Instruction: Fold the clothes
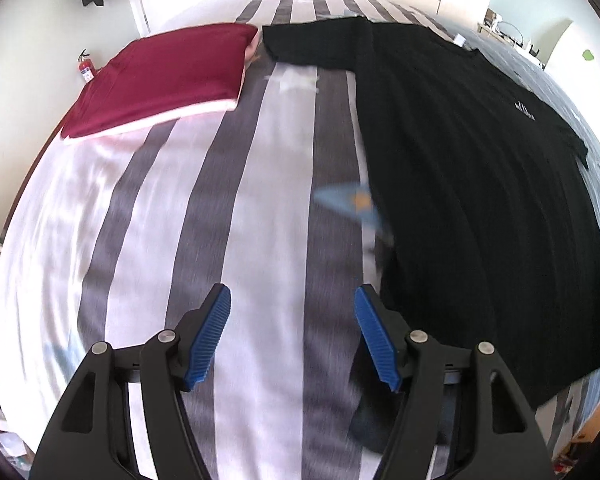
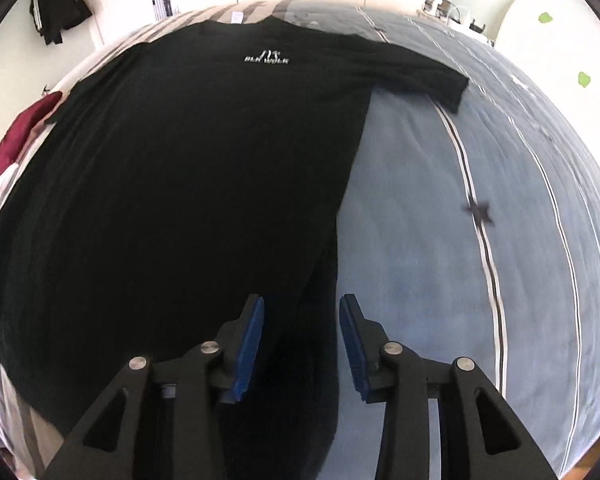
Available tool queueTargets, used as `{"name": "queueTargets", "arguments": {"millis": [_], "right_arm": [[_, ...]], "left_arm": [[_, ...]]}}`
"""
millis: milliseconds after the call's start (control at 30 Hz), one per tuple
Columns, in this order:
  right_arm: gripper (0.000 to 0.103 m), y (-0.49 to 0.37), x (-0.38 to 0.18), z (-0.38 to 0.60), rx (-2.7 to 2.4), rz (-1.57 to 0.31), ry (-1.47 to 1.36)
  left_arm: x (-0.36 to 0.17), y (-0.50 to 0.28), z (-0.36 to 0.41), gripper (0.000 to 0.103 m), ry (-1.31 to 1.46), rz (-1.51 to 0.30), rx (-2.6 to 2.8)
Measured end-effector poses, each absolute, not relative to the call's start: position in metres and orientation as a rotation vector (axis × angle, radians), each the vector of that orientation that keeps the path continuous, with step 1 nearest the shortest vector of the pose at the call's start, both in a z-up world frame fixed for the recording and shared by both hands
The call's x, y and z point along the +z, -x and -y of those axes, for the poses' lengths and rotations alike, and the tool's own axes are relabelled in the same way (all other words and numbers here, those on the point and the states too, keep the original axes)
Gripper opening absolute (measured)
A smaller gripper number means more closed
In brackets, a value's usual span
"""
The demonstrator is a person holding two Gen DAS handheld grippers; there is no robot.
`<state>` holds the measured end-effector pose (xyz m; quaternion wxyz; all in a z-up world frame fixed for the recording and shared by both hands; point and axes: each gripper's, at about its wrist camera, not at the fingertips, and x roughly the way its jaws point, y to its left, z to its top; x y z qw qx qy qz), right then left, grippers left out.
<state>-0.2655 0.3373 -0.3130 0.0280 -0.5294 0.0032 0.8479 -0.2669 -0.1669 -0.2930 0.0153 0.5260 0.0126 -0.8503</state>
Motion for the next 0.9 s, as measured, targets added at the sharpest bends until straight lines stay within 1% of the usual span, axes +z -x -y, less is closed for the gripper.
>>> {"name": "queueTargets", "arguments": {"millis": [167, 300, 433, 467, 500, 533, 567, 600, 633, 667, 733, 800, 867, 900], "right_arm": [[0.037, 0.245, -0.315, -0.337, 2.627, -0.038, 1.66], [0.038, 0.232, -0.318, -0.336, 2.696, -0.016, 1.664], [0.038, 0.214, -0.332, -0.335, 2.744, -0.06, 1.703], [0.038, 0.209, -0.335, -0.335, 2.755, -0.072, 1.714], [0.038, 0.203, -0.337, -0.335, 2.766, -0.08, 1.718], [0.038, 0.197, -0.338, -0.335, 2.778, -0.086, 1.718], [0.038, 0.192, -0.339, -0.336, 2.789, -0.101, 1.713], [0.038, 0.188, -0.339, -0.337, 2.798, -0.125, 1.704], [0.038, 0.185, -0.339, -0.337, 2.804, -0.139, 1.705], [0.038, 0.183, -0.34, -0.335, 2.805, -0.125, 1.706], [0.034, 0.18, -0.343, -0.331, 2.801, -0.074, 1.706], [0.013, 0.179, -0.342, -0.33, 2.792, -0.067, 1.71], [0.006, 0.179, -0.339, -0.333, 2.779, -0.094, 1.719], [0.006, 0.179, -0.335, -0.336, 2.779, -0.106, 1.72]], "left_arm": [[-0.301, 0.243, 0.154, 0.062, -1.605, -0.088, -2.667], [-0.311, 0.228, 0.141, 0.062, -1.575, -0.133, -2.682], [-0.324, 0.214, 0.14, 0.062, -1.525, -0.219, -2.66], [-0.327, 0.211, 0.14, 0.059, -1.512, -0.242, -2.653], [-0.331, 0.208, 0.14, 0.053, -1.499, -0.264, -2.646], [-0.332, 0.206, 0.135, 0.037, -1.497, -0.246, -2.659], [-0.331, 0.206, 0.126, 0.022, -1.506, -0.188, -2.674], [-0.331, 0.206, 0.116, 0.016, -1.517, -0.119, -2.684], [-0.331, 0.207, 0.109, 0.006, -1.523, -0.075, -2.685], [-0.33, 0.209, 0.104, 0.005, -1.527, -0.045, -2.681], [-0.323, 0.207, 0.102, 0.002, -1.516, -0.056, -2.679], [-0.313, 0.204, 0.101, 0.002, -1.5, -0.081, -2.678], [-0.301, 0.196, 0.1, 0.002, -1.485, -0.091, -2.681], [-0.293, 0.189, 0.099, 0.002, -1.487, -0.107, -2.684]]}}
